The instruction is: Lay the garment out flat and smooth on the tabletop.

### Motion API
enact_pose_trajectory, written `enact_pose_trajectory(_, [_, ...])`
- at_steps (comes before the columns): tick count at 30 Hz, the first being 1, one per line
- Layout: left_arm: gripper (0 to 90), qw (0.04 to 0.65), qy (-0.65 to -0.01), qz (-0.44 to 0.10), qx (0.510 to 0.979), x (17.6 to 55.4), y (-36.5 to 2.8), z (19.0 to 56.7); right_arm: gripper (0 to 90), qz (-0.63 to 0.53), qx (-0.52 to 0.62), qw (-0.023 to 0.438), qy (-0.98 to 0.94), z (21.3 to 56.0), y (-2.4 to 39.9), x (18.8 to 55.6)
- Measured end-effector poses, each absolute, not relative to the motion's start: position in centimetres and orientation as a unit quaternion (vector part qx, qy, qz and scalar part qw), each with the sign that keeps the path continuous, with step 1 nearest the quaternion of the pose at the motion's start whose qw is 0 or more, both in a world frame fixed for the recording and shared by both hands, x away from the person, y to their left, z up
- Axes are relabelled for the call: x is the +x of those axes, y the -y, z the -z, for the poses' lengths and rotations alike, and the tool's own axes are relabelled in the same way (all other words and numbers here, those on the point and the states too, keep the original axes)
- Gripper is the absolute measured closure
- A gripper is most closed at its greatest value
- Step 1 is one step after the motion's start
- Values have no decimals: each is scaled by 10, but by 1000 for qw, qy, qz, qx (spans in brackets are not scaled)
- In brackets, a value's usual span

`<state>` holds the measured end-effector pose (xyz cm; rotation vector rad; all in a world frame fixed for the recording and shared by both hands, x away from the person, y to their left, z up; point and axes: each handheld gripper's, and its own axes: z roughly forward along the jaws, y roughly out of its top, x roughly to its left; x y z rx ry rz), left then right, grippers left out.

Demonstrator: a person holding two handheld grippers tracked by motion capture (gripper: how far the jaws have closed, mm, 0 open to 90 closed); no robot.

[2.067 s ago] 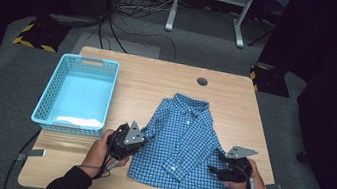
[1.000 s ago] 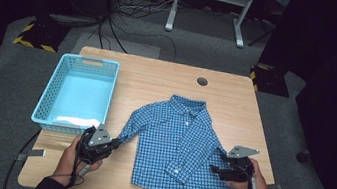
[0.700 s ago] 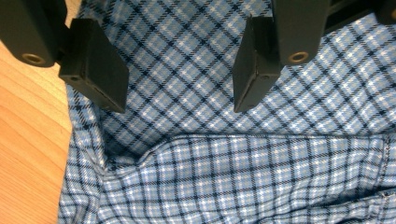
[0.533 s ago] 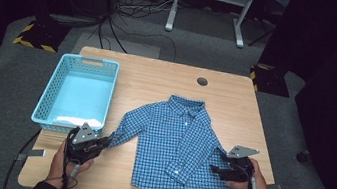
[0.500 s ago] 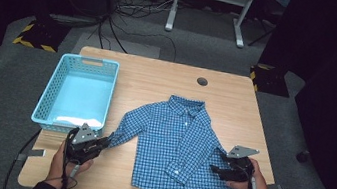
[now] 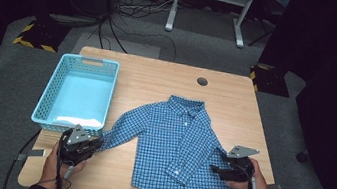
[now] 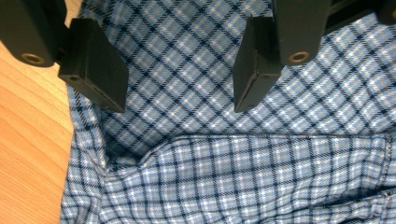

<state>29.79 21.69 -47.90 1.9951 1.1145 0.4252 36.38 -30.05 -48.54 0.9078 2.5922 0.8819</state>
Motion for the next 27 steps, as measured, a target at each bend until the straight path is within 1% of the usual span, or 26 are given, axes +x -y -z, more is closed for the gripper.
enact_pose_trajectory(24, [820,359,-471,-163,789,286,-242,492,358,-304,313,129,-891,486,302,364])
enact_pose_trajectory(27, [800,354,-471,-162,791,284,-243,494,357,-306,311,129,-891,486,302,364])
